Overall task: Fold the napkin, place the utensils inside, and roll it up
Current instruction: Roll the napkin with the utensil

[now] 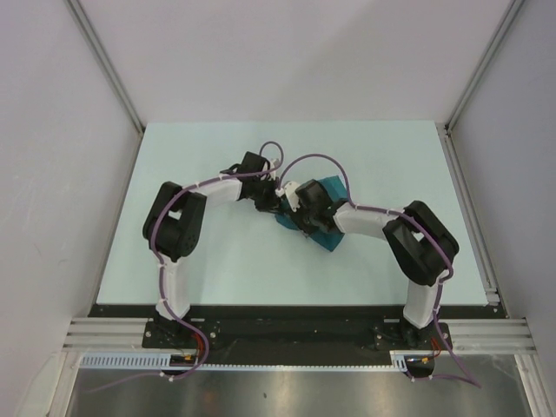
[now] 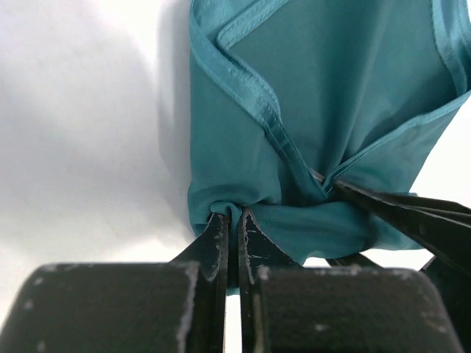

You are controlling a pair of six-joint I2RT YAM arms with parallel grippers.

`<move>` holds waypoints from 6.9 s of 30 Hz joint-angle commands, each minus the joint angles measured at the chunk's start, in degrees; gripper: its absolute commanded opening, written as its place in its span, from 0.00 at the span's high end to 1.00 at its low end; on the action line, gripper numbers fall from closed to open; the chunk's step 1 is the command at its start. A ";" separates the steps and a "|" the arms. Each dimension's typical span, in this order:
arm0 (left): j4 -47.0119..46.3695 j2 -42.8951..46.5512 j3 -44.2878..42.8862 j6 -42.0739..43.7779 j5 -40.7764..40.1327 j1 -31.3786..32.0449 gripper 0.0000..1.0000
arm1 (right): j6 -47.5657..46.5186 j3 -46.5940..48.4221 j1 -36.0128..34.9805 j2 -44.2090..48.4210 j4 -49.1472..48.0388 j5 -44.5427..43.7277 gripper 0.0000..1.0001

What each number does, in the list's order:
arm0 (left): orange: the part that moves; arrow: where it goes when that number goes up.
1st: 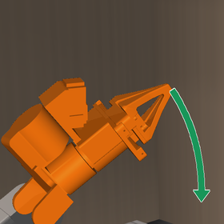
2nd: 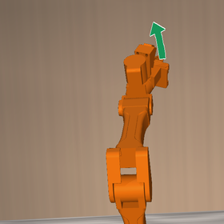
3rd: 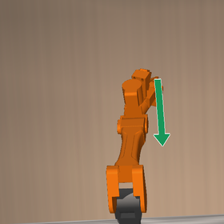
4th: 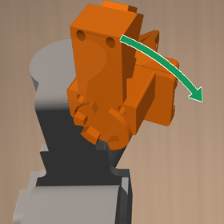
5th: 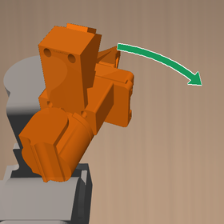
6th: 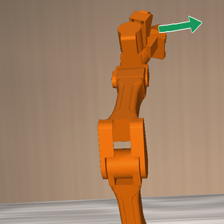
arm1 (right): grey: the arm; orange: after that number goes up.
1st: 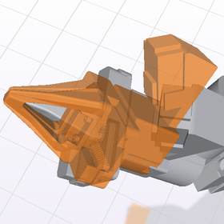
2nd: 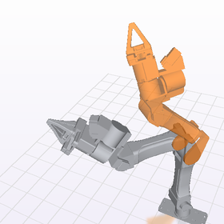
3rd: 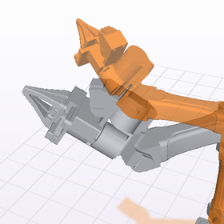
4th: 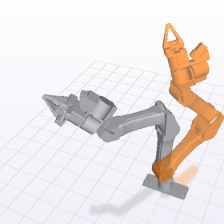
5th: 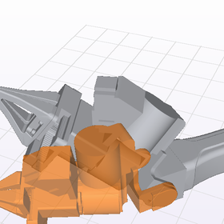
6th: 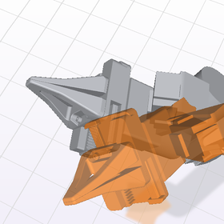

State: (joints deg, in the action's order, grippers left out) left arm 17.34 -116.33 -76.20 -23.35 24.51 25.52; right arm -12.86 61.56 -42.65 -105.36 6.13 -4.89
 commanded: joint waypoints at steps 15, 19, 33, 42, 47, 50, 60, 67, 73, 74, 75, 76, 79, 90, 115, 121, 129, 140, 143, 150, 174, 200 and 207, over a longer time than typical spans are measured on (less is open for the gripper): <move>-4.59 9.18 2.79 -0.82 -5.77 -3.54 0.31 | 15.49 7.52 10.66 -12.15 15.49 47.24 0.92; -9.60 15.51 11.93 -0.99 -6.76 -3.63 0.25 | 18.39 7.26 10.75 -12.76 15.40 51.28 0.93; -24.02 32.84 36.82 -5.73 -3.86 -3.19 0.20 | 21.12 9.19 10.05 -15.05 20.76 54.63 0.96; -33.69 27.13 38.85 -8.20 2.82 -2.58 0.22 | 22.53 11.56 10.05 -18.38 20.85 56.48 0.96; -35.89 22.22 37.36 -8.11 4.05 -1.53 0.30 | 22.62 13.23 10.40 -19.44 21.38 57.27 0.96; -35.36 20.36 36.31 -7.93 4.40 -1.44 0.49 | 22.53 13.59 10.57 -19.62 21.64 57.53 0.96; -27.99 17.20 32.44 -6.09 3.09 -1.35 1.00 | 21.30 19.02 12.15 -11.46 28.48 52.88 0.49; -14.83 14.21 25.32 -4.86 0.71 -1.26 1.00 | 17.27 16.25 8.13 1.81 28.16 35.01 0.30; -10.32 12.27 21.63 -3.98 0.71 -1.26 1.00 | 13.75 0.51 -5.56 14.56 9.63 5.57 0.27; -9.79 11.84 21.19 -3.81 0.63 -1.35 1.00 | 13.22 -3.60 -6.99 15.53 5.16 2.80 0.26; -9.09 11.66 20.92 -3.54 0.54 -1.35 1.00 | 12.26 -5.12 -8.22 16.15 3.12 0.95 0.25; -8.82 11.48 20.40 -3.45 0.45 -1.26 1.00 | 11.38 -6.44 -9.97 16.41 1.71 -1.59 0.25; -8.03 11.31 19.61 -2.93 0.45 -1.35 1.00 | 9.80 -7.95 -11.22 14.41 -0.68 -4.60 0.26; -5.57 11.04 17.49 -1.61 0.18 -1.35 1.00 | 4.51 -7.95 -12.28 9.04 -3.32 -5.66 0.27; -10.81 27.99 25.04 -2.22 -9.22 -4.25 0.23 | 22.17 1.10 3.45 -3.17 14.44 45.57 0.83; -18.73 31.69 33.31 -2.66 -6.50 -4.16 0.23 | 24.55 1.20 5.47 -6.61 11.54 51.90 0.84; -24.45 26.95 33.75 -3.54 -3.77 -2.67 0.23 | 29.99 -2.76 8.46 -8.89 3.03 57.44 0.85; -30.35 18.43 31.38 -5.21 2.03 -1.44 0.25 | 31.23 -5.31 12.24 -12.06 -2.44 62.62 0.85; -30.70 15.97 30.06 -5.30 3.17 -0.73 0.29 | 31.06 -5.22 12.51 -12.59 -2.70 62.98 0.85; -29.13 14.12 30.32 -5.48 5.90 0.76 0.73 | 30.53 -5.05 13.74 -12.59 -2.62 63.42 0.85; -12.69 13.06 24.61 -3.45 -0.43 0.76 1.00 | 21.12 -3.28 7.97 18.49 19.45 28.21 0.25; -10.93 12.18 22.50 -3.10 -1.22 0.67 1.00 | 33.07 -10.58 -6.92 17.82 24.89 13.85 0.44; -10.40 12.45 22.50 -2.84 -1.49 0.41 1.00 | 35.89 -13.12 -4.81 18.70 24.90 21.56 0.61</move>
State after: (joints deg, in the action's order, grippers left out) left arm 3.25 -103.00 -53.01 -28.05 25.43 26.02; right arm 20.25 50.37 -48.88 -87.46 29.71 10.48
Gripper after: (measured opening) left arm 0.027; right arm 0.442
